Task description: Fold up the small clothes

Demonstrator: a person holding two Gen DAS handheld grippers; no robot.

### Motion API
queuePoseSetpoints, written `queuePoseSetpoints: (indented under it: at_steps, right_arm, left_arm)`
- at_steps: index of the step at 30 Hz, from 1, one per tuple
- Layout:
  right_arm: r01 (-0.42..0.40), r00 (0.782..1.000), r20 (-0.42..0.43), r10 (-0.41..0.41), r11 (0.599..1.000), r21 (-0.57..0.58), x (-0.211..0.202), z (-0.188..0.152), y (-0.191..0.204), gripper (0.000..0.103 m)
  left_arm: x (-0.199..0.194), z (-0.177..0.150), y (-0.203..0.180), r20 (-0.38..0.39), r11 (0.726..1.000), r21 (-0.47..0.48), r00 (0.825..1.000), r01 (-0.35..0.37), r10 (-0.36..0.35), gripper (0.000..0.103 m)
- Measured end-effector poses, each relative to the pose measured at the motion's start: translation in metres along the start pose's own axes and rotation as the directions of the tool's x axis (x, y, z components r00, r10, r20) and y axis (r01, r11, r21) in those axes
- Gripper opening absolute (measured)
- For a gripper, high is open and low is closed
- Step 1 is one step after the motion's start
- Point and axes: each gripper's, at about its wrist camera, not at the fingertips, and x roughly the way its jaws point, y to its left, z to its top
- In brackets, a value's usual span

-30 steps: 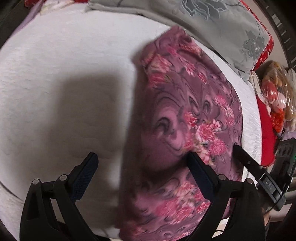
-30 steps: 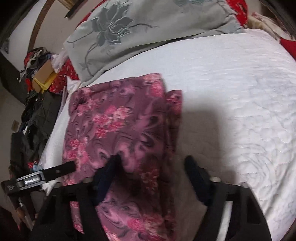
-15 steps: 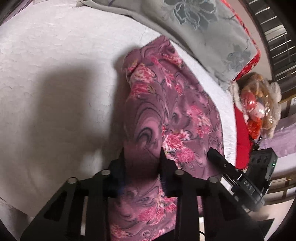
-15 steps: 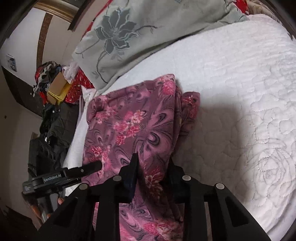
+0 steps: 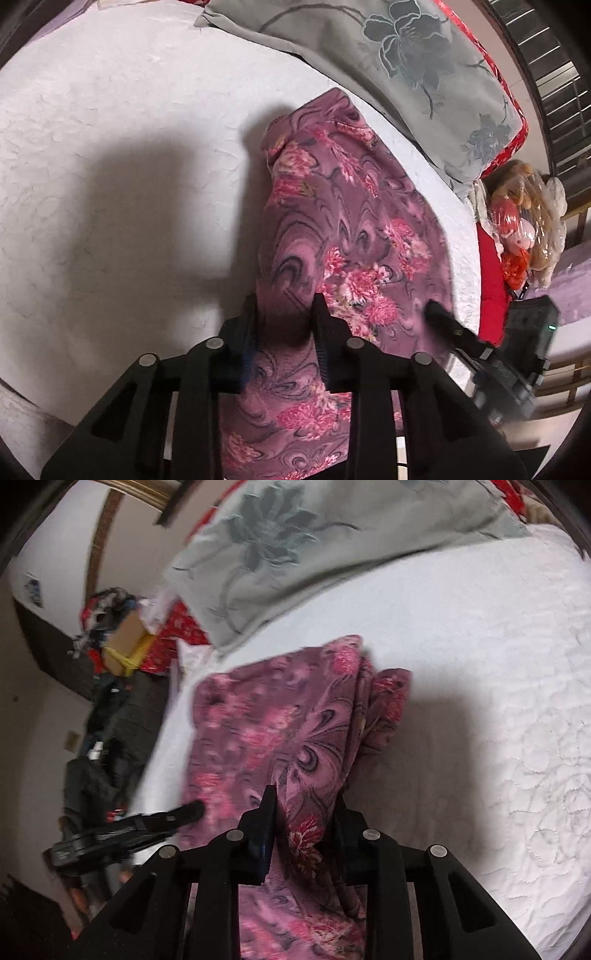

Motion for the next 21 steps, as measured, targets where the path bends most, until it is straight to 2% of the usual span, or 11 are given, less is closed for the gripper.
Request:
queuePoseSetpoints:
  at_steps: [2,5,7,8,11,15,17,18,21]
  right_arm:
    - [0.034,0.999,-0.036,-0.033,0.999,0.025,0.004,-0.001,-0.009,0.035]
    - [0.062,0.997,-0.038,-0.062,0.998,-0.011,-0.009,0.003,-0.007,0.039]
    - [0.053,0.998,0.015,-0.053,0.998,-0.026,-0.025,0.014,-0.001,0.041]
    - [0.027,0.999,0.048,-0.026,0.999,-0.025,-0.031,0.021,0.001,0.041]
    - [0.037,0.995,0.098,-0.034,0.999,-0.032,-0.031,0.043,0.005,0.041]
    - [0.092,0.993,0.073,-0.091,0.996,-0.004,-0.003,0.064,-0.003,0.041]
    - [0.104,0.993,0.059,-0.105,0.994,0.019,0.012,0.071,-0.011,0.04]
    - [0.101,0.993,0.054,-0.102,0.995,0.022,0.018,0.074,-0.012,0.037]
    - [0.072,0.996,0.052,-0.072,0.997,0.004,0.025,0.078,-0.014,0.004]
  left_arm:
    - [-0.006,0.0,-0.005,-0.002,1.0,0.026,1.0,-0.008,0.008,0.028]
    - [-0.029,0.006,-0.019,0.085,0.995,0.1,0.996,-0.02,0.012,0.028]
    - [-0.04,0.016,-0.027,0.136,0.991,0.131,0.991,-0.027,0.009,0.041]
    - [-0.043,0.02,-0.029,0.149,0.989,0.14,0.989,-0.046,0.025,0.044]
    - [-0.034,0.044,-0.038,0.165,0.974,0.183,0.981,-0.135,0.105,0.046]
    - [-0.002,0.082,-0.039,0.158,0.941,0.201,0.957,-0.272,0.243,0.046]
    - [0.009,0.094,-0.037,0.157,0.93,0.206,0.949,-0.303,0.275,0.046]
    - [0.012,0.098,-0.036,0.158,0.927,0.207,0.946,-0.314,0.285,0.046]
    - [0.028,0.117,-0.031,0.151,0.922,0.19,0.938,-0.338,0.312,0.046]
